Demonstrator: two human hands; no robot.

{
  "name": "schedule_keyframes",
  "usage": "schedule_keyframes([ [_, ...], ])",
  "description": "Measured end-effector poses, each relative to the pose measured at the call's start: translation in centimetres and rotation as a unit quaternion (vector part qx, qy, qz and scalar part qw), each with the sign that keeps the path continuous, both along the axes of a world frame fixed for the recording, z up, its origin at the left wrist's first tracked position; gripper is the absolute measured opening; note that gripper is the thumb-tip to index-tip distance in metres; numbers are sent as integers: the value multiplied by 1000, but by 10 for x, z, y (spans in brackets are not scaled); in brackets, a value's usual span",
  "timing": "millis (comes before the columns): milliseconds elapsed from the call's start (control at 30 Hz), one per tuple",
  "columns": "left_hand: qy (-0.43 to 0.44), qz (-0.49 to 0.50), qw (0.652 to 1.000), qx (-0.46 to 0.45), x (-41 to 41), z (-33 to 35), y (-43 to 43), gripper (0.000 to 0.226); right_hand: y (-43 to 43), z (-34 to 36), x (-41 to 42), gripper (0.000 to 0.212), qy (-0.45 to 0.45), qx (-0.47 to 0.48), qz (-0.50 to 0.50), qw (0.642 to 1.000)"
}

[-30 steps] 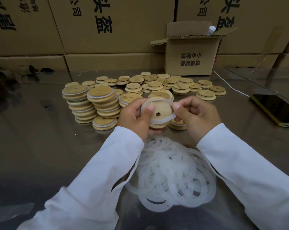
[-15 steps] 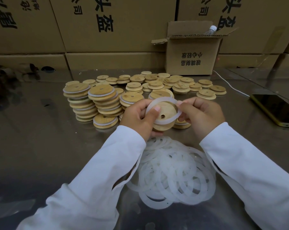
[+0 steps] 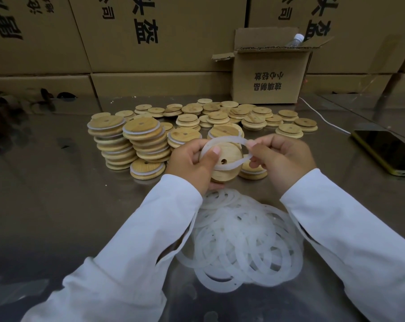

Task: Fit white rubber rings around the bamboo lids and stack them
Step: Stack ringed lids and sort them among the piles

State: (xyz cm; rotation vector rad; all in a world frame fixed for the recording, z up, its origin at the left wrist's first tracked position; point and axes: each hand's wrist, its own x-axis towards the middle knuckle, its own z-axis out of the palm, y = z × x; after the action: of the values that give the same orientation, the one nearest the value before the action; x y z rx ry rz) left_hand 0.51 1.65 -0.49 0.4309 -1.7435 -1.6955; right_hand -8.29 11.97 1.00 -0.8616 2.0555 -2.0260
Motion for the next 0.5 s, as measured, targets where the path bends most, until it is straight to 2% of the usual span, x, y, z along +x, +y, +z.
schedule_keyframes([
  [333, 26, -9, 999, 24, 1, 3, 1, 17, 1, -2, -2, 19, -17, 5, 11, 1000],
  [500, 51, -26, 995, 85, 1, 3, 0, 15, 0, -4, -1, 17, 3, 6, 36, 999],
])
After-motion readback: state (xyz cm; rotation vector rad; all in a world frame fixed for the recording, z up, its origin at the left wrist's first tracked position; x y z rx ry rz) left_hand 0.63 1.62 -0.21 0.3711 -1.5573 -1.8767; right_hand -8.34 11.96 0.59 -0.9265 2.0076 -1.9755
